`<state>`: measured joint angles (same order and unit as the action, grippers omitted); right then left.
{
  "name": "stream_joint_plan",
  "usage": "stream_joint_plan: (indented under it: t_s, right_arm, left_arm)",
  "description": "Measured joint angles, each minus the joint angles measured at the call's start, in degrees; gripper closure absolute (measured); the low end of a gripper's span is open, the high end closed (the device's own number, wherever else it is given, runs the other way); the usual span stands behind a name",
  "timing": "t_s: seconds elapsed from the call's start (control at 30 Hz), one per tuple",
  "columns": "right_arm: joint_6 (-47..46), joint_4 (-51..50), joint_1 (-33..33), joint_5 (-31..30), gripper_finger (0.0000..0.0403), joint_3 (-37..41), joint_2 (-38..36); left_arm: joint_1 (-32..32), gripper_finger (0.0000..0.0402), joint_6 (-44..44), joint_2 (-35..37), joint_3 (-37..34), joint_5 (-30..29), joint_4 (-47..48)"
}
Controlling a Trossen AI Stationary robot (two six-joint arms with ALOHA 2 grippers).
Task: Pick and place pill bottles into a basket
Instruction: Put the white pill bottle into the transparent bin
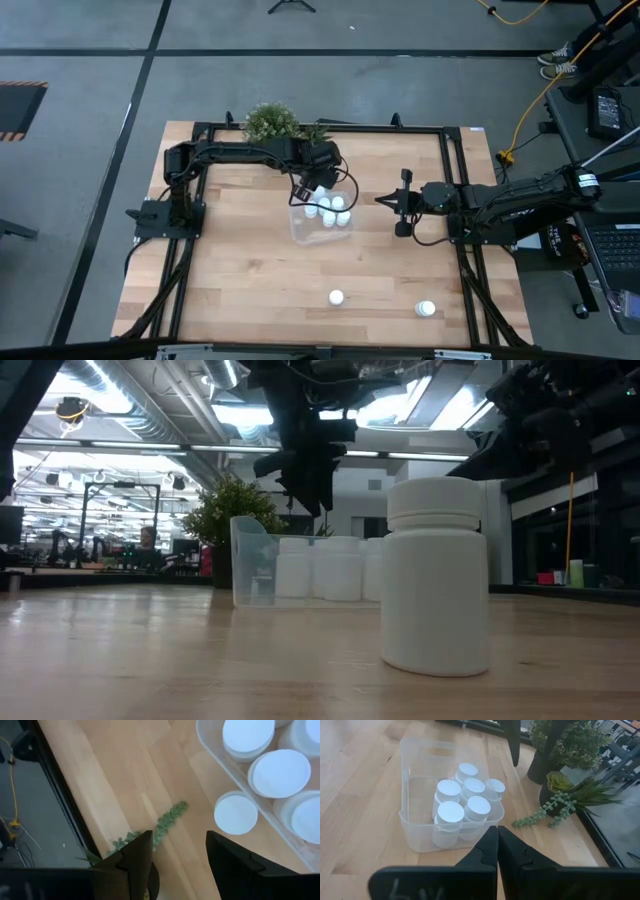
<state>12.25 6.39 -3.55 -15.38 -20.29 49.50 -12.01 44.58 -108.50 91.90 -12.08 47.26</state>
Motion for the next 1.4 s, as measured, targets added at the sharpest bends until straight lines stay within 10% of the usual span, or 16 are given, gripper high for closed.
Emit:
stream_joint_plan:
  t_s: [0.6,1.4]
  right_arm:
    - [-4.85,-0.11,-0.02,0.02,0.0398,0.0,0.0]
    - [-12.24,-0.68,-0.07,0.09,0.0398,0.0,0.0]
  left_arm:
    - [2.62,0.0152,6.88,0.02,-0.02,-0.05,-3.55]
    - [-0.52,0.0155,16.64,-2.46,-0.1,5.6,3.87]
